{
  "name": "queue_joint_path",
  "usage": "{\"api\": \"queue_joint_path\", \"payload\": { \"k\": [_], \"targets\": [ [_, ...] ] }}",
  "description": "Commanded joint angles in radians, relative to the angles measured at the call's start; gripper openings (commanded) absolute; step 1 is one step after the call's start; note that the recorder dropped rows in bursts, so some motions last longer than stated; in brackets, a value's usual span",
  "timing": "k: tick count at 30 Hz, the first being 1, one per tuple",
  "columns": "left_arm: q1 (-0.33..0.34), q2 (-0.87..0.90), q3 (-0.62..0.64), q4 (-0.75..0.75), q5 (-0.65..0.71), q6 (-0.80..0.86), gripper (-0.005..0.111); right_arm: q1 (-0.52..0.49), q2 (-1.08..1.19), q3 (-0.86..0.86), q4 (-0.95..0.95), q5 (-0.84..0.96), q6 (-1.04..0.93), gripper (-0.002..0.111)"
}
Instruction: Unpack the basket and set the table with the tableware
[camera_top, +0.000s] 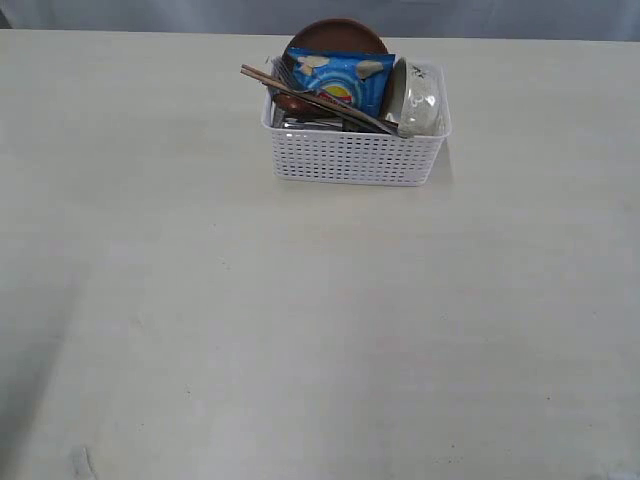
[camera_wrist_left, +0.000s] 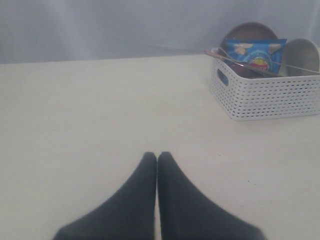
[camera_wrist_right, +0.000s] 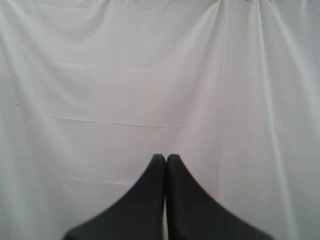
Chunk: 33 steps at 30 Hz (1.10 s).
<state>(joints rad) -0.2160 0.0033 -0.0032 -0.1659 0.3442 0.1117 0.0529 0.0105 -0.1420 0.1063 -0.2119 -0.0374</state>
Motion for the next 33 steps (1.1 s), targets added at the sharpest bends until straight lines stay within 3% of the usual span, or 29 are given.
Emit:
{"api": "queue_joint_path", "payload": {
  "k": [1,10,19,26,33],
  "targets": [
    [-0.006,-0.003,0.003,0.0,-0.002,-0.001,0.0,0.002,0.101,-0.155,-0.006,0.136,-0.04,0.0],
    [-0.006,-0.003,0.003,0.0,-0.002,-0.001,0.0,0.048,0.645,-0.548,0.001,0.496,-0.049,0.0],
    [-0.006,-0.003,0.003,0.0,-0.002,-0.001,0.0,0.33,1.257,-0.914,0.001,0.992,-0.143,0.0],
    [-0.006,-0.003,0.003,0.0,-0.002,-0.001,0.0,0.369,1.487,-1.05,0.095,1.024,-0.087,0.0],
    [-0.006,-0.003,0.003,0.0,-0.002,-0.001,0.0,0.371,1.596,-1.177,0.204,1.068,-0.293,0.0]
  ]
}}
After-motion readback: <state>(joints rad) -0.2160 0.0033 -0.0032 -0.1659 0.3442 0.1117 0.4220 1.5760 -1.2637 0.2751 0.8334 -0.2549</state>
